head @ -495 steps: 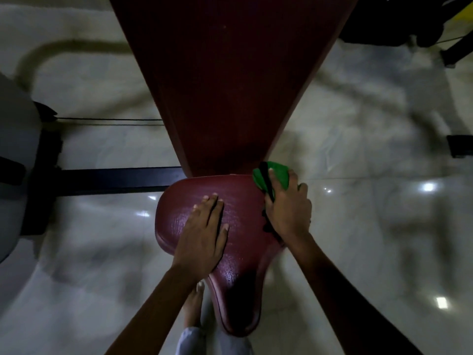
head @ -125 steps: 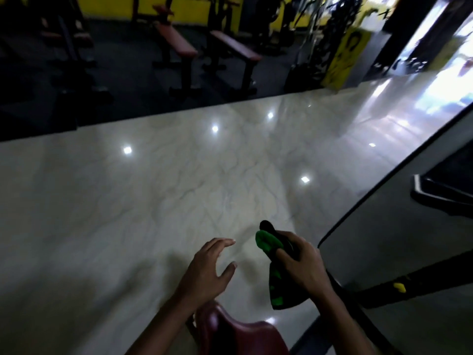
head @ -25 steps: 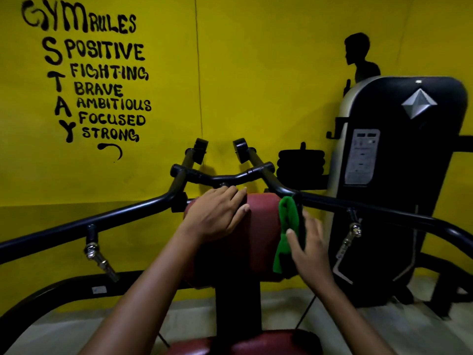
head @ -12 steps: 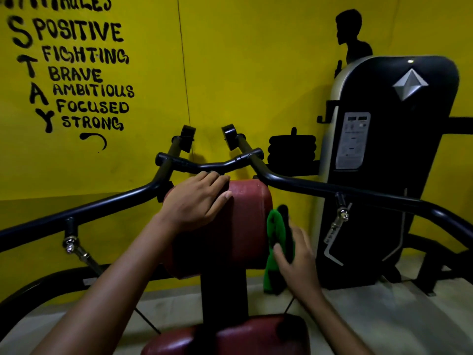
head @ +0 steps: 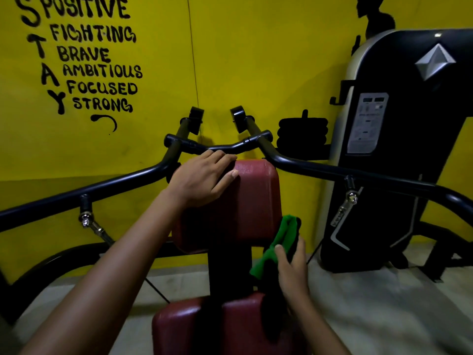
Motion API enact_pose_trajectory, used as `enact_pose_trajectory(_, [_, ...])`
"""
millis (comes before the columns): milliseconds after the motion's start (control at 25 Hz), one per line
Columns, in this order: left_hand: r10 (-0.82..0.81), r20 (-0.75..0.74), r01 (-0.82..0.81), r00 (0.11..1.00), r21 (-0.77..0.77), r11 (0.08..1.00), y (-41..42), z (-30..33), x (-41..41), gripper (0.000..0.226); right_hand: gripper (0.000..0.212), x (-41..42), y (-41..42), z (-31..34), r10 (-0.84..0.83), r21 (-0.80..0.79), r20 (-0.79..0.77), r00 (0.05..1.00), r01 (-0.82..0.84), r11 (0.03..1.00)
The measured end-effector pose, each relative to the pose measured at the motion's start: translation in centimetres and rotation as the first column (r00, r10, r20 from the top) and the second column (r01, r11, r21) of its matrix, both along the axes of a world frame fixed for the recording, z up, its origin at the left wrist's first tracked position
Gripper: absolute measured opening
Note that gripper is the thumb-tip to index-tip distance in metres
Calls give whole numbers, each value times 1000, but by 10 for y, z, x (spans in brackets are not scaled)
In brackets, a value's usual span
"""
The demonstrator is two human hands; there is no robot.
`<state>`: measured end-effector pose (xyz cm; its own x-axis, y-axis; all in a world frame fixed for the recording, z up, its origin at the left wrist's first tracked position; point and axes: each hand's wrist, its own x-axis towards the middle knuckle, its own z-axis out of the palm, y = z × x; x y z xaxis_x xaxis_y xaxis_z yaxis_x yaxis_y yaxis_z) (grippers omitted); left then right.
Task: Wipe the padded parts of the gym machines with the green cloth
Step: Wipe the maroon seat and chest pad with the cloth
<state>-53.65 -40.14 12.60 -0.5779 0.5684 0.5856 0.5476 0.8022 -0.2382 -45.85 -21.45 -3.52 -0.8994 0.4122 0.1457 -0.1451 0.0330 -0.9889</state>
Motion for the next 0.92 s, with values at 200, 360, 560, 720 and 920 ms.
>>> enact_pose_trajectory(200, [-84, 32, 83, 996, 23, 996, -6, 0, -4, 68, 20, 8, -41, 22, 8, -630, 120, 993, 70, 773])
enact_pose_trajectory(360, [-141, 18, 141, 990, -1, 990, -14, -3, -8, 62, 17, 12, -60, 21, 19, -701, 100, 995, 57, 710])
enact_pose_trajectory(560, [-146, 0, 146, 989, -10, 989, -34, -6, -8, 58, 70, 31, -63, -17, -248, -85, -57, 967, 242, 966])
enact_pose_trajectory(720, [-193, 121, 186, 974, 67, 980, -46, -6, -6, 55, 82, 39, -19, -28, -31, 698, -596, 803, 536, 475])
enact_pose_trajectory(920, [-127, 21, 120, 992, 210, 970, -52, -31, 5, 57, 70, -18, -4, 65, -34, 738, -641, 767, 627, 248])
